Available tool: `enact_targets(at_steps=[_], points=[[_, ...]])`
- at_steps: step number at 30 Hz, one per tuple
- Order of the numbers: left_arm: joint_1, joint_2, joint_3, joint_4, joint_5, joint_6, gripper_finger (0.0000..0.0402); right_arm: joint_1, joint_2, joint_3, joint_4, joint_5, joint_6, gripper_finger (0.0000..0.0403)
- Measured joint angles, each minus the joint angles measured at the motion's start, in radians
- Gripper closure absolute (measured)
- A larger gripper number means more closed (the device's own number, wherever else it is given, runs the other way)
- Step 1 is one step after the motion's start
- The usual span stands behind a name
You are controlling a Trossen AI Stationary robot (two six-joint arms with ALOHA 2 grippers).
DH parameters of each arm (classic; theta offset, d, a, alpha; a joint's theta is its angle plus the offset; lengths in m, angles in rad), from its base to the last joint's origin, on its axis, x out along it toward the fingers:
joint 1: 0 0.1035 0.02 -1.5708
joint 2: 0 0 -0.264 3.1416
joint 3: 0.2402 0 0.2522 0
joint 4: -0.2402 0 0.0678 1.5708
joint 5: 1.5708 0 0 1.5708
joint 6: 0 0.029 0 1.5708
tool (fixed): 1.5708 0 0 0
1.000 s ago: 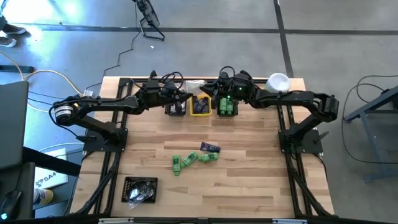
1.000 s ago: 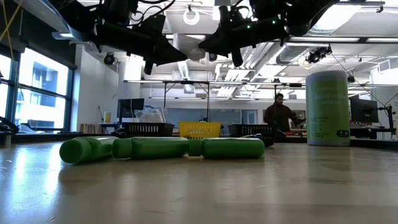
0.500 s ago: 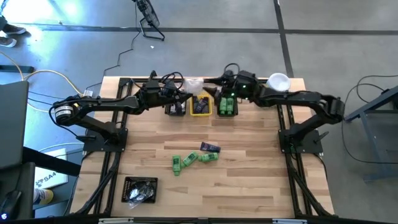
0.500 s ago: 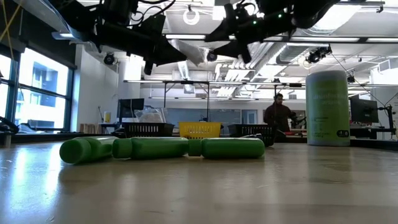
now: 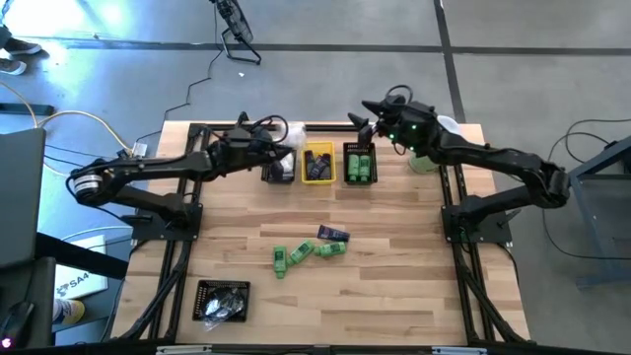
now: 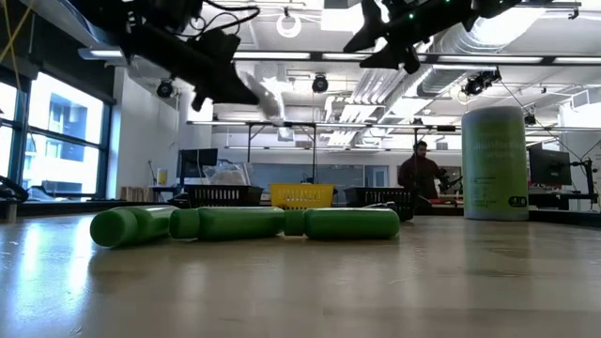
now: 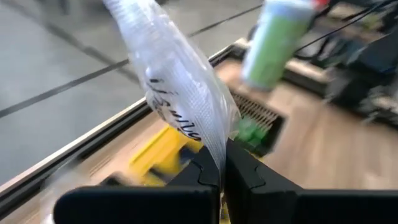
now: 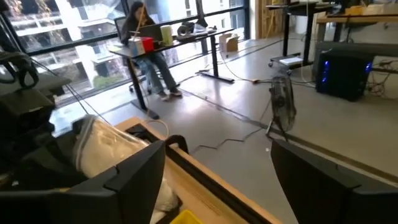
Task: Pick & Place Travel size toiletries
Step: Put the cotton pack into the top left black bin
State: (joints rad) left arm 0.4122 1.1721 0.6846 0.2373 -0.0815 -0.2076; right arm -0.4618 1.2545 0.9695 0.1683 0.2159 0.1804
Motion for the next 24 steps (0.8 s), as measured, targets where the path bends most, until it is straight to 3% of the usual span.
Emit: enact_targets(at_steps=[6,24], points=[[0.000,-0.065,0.000,-0.187,-0.113,0.001,0.0401,-0.009,0.021,0.000,-0.001,0.021,-0.024,0.0121],[0.000,-0.062,0.000,-0.562,-0.179,-0.006,0.0401,-0.072,0.027,0.000,0.003,0.018,-0.024,0.0121]])
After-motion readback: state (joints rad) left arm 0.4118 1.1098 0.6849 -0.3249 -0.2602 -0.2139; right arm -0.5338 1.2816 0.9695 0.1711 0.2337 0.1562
